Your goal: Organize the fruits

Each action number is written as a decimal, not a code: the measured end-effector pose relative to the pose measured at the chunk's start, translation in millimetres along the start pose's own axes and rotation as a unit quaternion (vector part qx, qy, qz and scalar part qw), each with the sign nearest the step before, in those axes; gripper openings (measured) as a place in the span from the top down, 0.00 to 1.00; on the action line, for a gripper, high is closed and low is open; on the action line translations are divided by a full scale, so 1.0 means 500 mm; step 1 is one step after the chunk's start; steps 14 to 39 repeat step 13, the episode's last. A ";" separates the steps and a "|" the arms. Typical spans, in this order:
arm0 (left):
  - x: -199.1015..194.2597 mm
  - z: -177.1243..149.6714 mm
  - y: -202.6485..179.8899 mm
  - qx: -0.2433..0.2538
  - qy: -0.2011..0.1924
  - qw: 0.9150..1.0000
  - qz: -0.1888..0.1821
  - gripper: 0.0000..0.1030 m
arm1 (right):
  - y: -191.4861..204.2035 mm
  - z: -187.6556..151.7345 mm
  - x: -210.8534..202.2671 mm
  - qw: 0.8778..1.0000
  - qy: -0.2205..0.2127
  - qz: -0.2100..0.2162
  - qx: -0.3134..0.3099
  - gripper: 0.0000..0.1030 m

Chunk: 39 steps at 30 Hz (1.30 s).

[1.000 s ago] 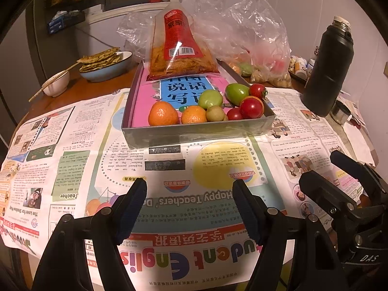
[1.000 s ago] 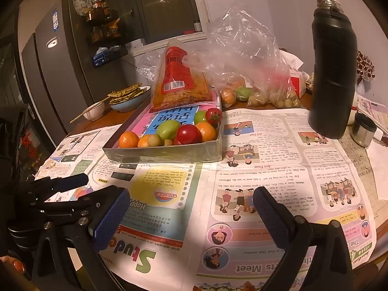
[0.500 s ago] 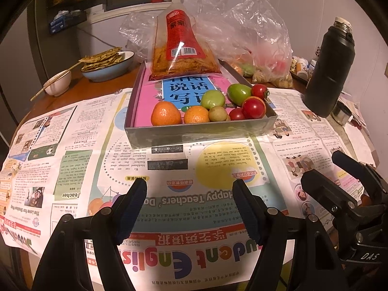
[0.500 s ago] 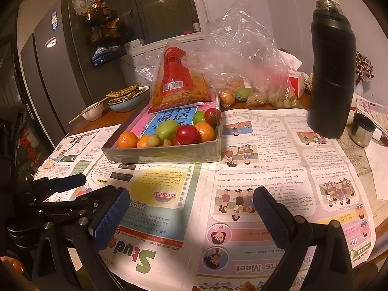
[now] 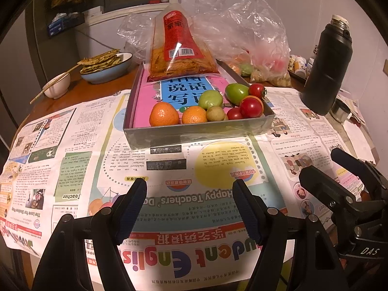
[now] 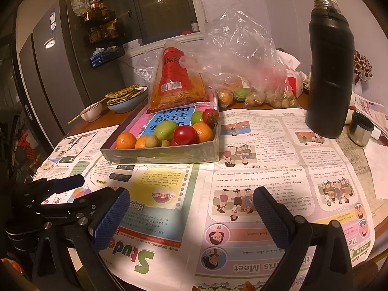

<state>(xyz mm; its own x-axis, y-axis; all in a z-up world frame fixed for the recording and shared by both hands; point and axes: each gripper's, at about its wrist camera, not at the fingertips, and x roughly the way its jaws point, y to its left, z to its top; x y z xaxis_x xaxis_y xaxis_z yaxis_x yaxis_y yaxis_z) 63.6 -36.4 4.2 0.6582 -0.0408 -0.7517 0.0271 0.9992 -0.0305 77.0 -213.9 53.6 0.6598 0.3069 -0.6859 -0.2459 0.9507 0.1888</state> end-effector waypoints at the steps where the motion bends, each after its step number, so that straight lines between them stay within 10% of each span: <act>1: 0.000 0.000 0.001 0.000 0.001 1.000 0.001 0.27 | -0.001 0.000 0.000 1.000 0.000 -0.001 0.001 0.01; 13: -0.014 0.043 0.130 -0.064 -0.032 0.996 0.044 0.27 | -0.068 0.019 0.009 0.999 0.000 -0.029 0.030 0.01; 39: -0.014 0.043 0.130 -0.064 -0.032 0.996 0.044 0.27 | -0.068 0.019 0.009 0.999 0.000 -0.029 0.030 0.01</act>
